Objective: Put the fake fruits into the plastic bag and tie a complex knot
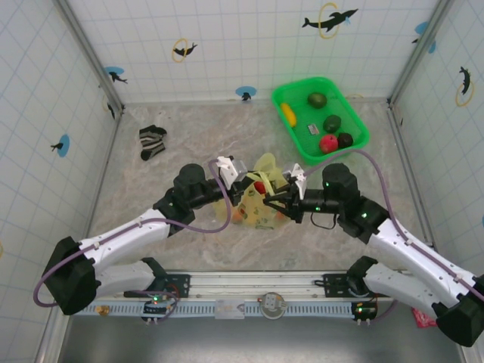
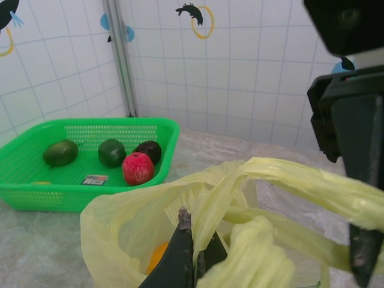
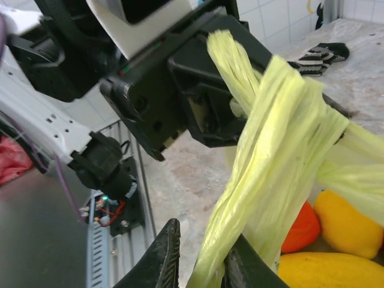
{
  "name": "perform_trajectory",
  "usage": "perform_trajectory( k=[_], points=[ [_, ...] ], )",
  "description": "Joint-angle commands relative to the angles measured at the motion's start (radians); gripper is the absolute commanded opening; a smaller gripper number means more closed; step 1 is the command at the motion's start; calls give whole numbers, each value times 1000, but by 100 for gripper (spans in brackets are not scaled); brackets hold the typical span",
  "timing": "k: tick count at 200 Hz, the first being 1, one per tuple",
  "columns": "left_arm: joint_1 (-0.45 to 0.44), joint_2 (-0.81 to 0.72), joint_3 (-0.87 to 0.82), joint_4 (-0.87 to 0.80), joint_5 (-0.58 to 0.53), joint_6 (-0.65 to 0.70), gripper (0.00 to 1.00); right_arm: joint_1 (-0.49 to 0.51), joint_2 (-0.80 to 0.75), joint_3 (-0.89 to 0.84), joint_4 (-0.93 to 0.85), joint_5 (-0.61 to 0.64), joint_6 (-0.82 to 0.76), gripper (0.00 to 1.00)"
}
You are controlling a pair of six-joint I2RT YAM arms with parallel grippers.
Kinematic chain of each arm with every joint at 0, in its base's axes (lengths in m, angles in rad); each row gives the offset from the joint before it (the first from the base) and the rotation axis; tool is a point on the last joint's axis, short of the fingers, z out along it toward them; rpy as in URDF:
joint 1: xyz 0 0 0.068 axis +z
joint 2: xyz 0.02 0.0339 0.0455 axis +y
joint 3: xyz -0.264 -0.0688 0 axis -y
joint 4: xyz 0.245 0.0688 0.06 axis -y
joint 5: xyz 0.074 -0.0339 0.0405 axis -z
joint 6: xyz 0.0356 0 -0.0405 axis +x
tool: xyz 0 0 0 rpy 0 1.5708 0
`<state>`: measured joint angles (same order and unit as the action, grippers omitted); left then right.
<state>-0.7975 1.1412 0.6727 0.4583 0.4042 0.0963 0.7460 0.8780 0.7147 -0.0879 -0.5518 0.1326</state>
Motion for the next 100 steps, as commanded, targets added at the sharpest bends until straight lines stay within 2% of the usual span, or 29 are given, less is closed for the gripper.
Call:
perform_trajectory(
  k=[1, 31, 73, 100],
  points=[
    [7, -1, 36, 1, 27, -14, 0, 8, 3, -44, 138, 154, -60, 23],
    [7, -1, 45, -27, 53, -9, 0, 6, 38, -63, 246, 242, -86, 21],
    [7, -3, 50, -49, 80, -11, 0, 6, 117, -40, 298, 219, -96, 19],
    [7, -2, 67, -90, 91, 11, 0, 7, 152, -29, 306, 242, -99, 11]
  ],
)
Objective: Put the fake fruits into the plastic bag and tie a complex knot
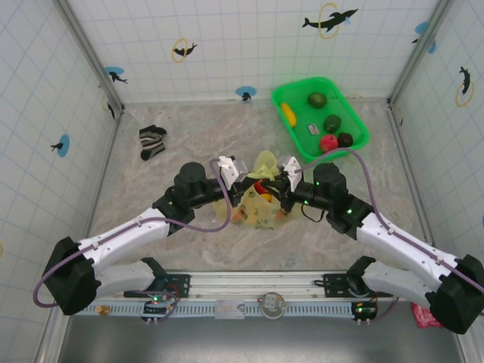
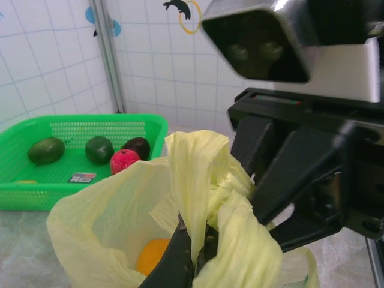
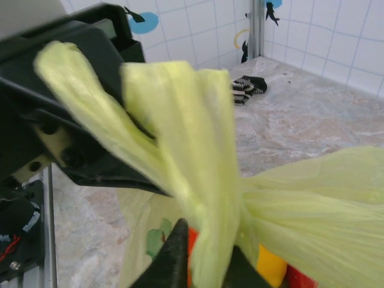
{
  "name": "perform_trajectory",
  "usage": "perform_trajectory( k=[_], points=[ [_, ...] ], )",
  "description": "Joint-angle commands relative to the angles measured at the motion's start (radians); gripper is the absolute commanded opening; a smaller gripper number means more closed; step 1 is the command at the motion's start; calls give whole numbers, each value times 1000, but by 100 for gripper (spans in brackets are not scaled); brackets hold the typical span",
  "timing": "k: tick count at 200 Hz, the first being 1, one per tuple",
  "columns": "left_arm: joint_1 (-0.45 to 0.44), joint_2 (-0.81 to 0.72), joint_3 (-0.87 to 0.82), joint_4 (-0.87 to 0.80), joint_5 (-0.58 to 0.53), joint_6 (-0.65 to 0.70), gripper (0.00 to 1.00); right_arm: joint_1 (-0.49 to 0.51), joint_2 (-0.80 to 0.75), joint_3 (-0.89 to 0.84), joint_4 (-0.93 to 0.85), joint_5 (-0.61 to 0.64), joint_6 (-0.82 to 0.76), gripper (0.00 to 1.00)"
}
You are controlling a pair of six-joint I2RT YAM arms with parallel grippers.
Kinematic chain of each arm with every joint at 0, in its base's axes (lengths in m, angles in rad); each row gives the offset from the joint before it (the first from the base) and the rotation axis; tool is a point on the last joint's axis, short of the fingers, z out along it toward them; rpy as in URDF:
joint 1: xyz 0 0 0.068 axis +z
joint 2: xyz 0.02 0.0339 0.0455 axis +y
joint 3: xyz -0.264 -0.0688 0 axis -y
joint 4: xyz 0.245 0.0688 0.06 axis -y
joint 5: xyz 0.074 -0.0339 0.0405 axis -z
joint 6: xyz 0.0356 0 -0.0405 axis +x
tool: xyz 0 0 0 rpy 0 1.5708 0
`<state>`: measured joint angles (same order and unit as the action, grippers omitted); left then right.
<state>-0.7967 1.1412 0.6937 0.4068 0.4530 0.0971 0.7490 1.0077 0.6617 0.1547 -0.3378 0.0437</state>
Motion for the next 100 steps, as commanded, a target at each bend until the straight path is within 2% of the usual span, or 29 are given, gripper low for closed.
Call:
perform_trajectory(
  k=[1, 37, 43, 100],
  points=[
    [7, -3, 46, -41, 42, 11, 0, 3, 23, 24, 64, 29, -10, 11],
    [7, 0, 68, -91, 66, 42, 5, 4, 26, 35, 50, 30, -24, 7],
    [7, 0, 71, -96, 67, 44, 5, 4, 29, 40, 41, 28, -29, 4],
    [7, 6, 96, -141, 78, 83, 10, -2, 32, 66, 6, 17, -43, 1]
  ],
)
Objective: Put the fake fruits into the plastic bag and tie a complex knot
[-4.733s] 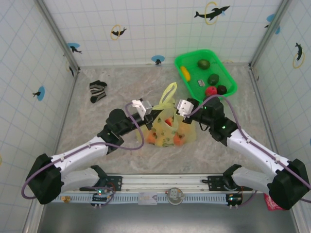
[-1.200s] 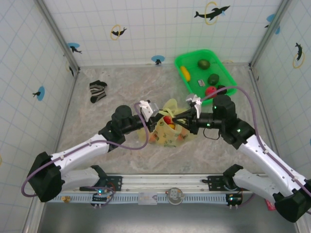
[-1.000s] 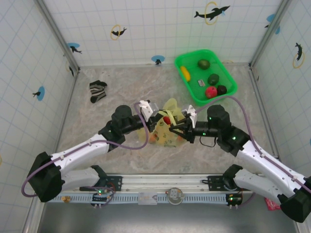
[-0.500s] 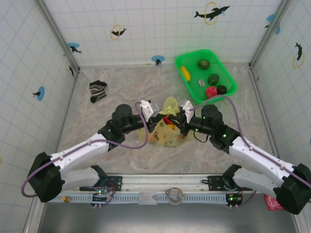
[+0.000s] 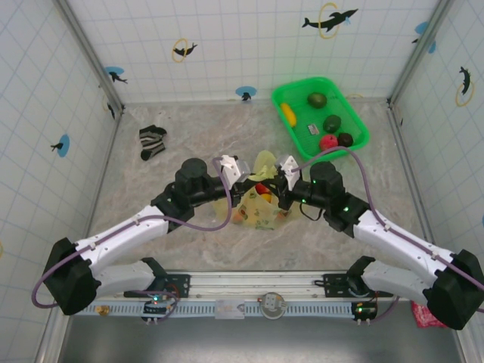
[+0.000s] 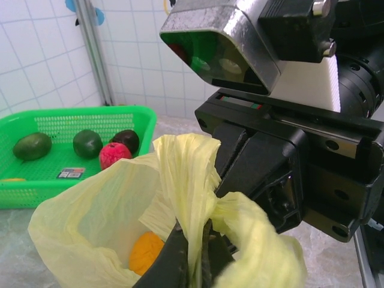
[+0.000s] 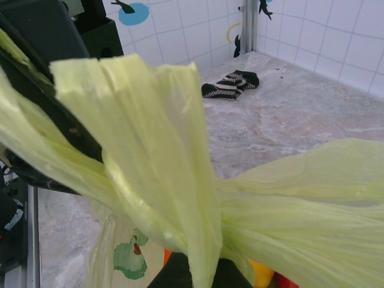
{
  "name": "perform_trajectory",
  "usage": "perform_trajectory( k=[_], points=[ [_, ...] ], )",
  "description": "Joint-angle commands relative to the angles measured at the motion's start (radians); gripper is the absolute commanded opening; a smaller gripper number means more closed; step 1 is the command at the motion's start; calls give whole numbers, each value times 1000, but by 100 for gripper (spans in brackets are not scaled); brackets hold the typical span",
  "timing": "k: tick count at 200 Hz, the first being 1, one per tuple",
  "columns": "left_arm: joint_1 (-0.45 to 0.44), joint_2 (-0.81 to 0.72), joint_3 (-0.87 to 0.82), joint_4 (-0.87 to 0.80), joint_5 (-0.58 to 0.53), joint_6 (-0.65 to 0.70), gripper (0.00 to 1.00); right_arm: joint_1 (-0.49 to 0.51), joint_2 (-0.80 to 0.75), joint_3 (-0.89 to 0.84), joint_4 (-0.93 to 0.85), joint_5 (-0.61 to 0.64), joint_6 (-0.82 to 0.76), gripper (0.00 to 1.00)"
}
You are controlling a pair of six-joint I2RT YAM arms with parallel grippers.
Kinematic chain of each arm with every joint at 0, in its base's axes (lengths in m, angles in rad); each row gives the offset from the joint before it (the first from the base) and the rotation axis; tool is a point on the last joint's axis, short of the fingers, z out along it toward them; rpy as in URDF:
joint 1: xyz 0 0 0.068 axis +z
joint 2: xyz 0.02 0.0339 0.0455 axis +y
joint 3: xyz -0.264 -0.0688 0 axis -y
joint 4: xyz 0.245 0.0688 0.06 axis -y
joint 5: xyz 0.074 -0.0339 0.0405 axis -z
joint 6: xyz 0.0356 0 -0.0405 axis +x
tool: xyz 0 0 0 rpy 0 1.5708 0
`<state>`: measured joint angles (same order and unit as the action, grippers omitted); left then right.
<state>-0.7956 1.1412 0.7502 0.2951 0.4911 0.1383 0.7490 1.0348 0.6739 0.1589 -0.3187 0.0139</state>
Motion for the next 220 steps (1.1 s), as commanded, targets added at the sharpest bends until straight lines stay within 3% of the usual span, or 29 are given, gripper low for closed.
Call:
perform_trajectory(
  k=[1, 50, 126, 180, 209, 220],
  points=[
    [6, 7, 41, -31, 39, 43, 10, -2, 5, 55, 1, -2, -13, 1],
    [6, 13, 61, -72, 3, 94, 10, -13, 4, 72, -21, -26, -18, 0],
    [6, 23, 78, -113, 35, 140, 12, -28, -4, 79, -41, -44, -18, 0],
    [6, 20, 88, -165, 33, 224, 0, -38, -2, 89, -51, -57, -15, 0],
    [4, 4, 75, -192, 49, 302, 0, -42, 5, 101, -66, -94, -15, 0],
    [5, -3, 68, -187, 49, 311, 7, -43, 7, 102, -72, -100, -15, 0]
  ],
)
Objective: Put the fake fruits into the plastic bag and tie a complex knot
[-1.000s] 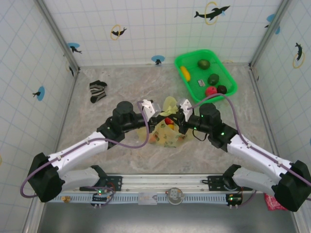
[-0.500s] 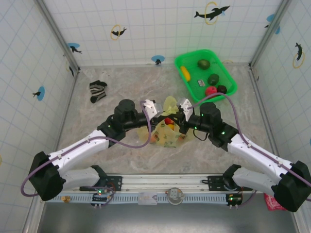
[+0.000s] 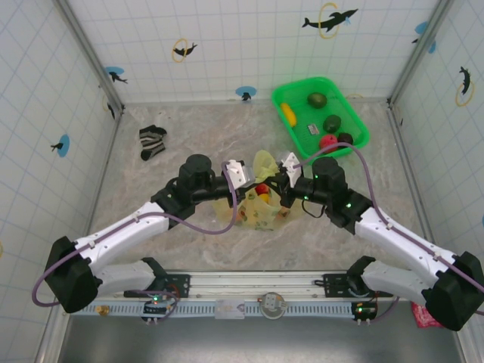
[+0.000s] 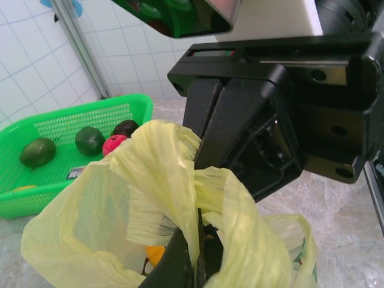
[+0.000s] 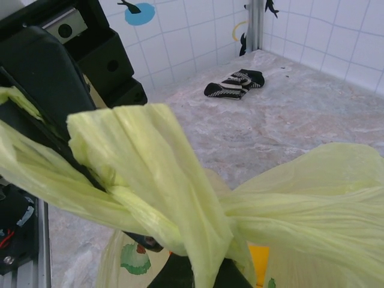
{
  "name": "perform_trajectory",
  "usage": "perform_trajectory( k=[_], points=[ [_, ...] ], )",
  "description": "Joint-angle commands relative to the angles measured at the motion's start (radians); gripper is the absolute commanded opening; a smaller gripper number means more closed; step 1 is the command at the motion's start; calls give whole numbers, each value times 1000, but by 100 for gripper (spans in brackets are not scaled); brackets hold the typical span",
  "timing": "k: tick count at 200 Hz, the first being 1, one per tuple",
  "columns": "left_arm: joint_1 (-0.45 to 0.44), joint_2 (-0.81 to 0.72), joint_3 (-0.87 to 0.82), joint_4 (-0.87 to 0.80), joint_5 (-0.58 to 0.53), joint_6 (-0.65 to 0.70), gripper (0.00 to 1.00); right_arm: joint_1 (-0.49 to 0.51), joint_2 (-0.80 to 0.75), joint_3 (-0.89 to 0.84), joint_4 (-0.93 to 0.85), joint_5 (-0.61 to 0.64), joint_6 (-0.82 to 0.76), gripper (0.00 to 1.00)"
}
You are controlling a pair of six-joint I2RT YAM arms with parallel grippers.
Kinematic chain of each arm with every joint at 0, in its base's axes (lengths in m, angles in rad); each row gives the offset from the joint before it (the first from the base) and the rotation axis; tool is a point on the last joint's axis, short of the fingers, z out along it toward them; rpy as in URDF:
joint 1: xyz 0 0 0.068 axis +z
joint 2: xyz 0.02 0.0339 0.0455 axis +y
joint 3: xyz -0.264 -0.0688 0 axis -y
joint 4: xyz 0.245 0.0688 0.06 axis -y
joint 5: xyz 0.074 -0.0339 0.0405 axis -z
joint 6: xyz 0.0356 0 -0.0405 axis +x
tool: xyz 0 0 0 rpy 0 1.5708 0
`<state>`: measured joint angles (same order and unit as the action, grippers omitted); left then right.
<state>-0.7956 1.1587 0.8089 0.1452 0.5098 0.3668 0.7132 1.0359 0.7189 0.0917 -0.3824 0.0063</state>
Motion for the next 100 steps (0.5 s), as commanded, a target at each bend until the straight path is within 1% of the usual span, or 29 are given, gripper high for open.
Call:
perform_trajectory(
  k=[1, 12, 21, 42, 74, 100],
  points=[
    [4, -20, 9, -36, 31, 82, 8, -7, 6, 57, -5, -37, -7, 0],
    [4, -19, 8, -20, 29, 67, 17, -7, 12, 59, -6, -44, -7, 0],
    [4, -15, 7, -3, 31, 50, 23, -7, 15, 59, -6, -49, -7, 0],
    [4, -2, 3, 38, 37, 5, 26, -4, 21, 57, -5, -55, -8, 0],
    [4, -1, -19, 119, 7, -72, 30, 0, 15, 50, -5, -65, -13, 0],
    [4, 5, -28, 144, 12, -99, 32, 4, 11, 44, -9, -65, -22, 0]
  ],
)
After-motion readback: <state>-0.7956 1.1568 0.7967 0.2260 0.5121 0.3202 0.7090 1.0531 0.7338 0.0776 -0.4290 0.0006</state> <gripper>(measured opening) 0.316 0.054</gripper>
